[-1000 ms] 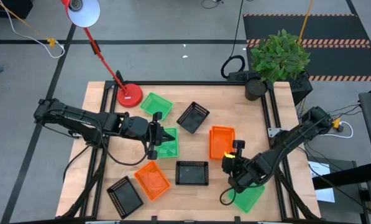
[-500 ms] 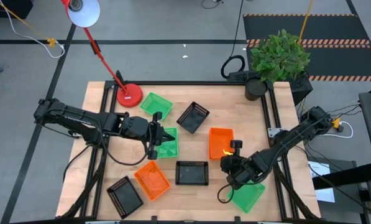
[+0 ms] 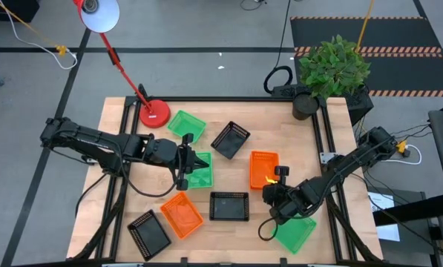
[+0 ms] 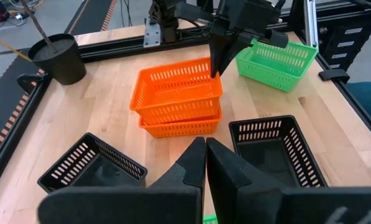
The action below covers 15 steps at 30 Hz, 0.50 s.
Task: Stack baskets by color
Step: Stack the top orange bin on top of the middle orange bin
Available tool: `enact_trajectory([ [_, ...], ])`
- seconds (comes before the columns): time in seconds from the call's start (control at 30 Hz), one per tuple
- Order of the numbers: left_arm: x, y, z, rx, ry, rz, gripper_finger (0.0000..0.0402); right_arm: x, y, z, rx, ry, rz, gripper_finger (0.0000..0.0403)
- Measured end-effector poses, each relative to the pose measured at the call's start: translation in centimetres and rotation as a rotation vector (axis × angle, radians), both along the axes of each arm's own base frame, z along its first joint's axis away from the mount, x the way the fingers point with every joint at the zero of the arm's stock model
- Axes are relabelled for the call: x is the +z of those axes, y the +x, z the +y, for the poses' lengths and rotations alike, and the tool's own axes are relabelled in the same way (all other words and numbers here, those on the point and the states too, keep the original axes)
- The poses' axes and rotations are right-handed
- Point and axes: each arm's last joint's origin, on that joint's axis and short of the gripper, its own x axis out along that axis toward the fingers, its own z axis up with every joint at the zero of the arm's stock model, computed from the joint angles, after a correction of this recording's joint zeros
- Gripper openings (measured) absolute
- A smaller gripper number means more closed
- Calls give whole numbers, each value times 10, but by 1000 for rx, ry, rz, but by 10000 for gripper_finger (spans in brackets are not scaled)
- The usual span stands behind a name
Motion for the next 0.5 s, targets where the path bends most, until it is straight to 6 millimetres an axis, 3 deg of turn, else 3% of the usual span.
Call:
enact_trajectory([
  [0.5, 0, 0, 0, 4, -7, 0, 17, 0, 1, 0, -28, 19, -19, 67],
])
